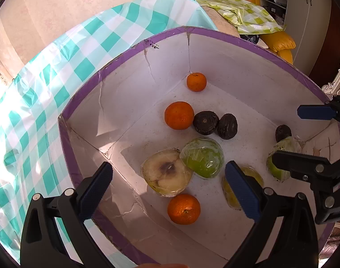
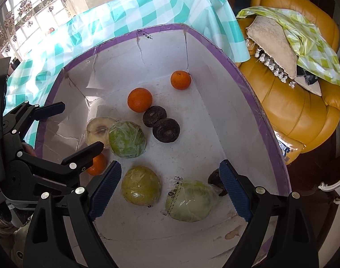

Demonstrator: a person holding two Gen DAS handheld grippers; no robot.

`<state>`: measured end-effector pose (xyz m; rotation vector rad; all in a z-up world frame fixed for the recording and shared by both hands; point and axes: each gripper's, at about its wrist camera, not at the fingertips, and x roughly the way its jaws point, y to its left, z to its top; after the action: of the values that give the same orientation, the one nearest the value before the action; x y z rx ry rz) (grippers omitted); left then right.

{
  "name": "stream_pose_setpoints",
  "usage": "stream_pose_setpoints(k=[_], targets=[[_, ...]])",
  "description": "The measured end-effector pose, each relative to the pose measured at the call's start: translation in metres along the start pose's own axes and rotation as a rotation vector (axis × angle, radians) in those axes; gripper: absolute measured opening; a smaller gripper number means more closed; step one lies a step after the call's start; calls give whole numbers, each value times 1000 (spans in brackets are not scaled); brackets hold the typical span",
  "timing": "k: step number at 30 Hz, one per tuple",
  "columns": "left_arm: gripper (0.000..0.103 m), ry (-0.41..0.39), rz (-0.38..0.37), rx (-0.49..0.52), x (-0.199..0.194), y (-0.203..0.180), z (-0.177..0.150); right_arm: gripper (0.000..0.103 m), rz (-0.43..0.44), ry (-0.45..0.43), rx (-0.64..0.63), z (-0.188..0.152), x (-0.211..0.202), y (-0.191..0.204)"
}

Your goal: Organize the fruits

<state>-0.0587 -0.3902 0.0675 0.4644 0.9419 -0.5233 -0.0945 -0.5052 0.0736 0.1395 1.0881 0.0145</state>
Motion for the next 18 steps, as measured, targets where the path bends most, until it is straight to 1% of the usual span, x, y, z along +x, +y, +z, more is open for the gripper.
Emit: stream_pose_setpoints(k=[18], targets=[[101, -1, 0, -3, 0, 1, 0, 87, 6, -11, 7, -3, -5, 2]])
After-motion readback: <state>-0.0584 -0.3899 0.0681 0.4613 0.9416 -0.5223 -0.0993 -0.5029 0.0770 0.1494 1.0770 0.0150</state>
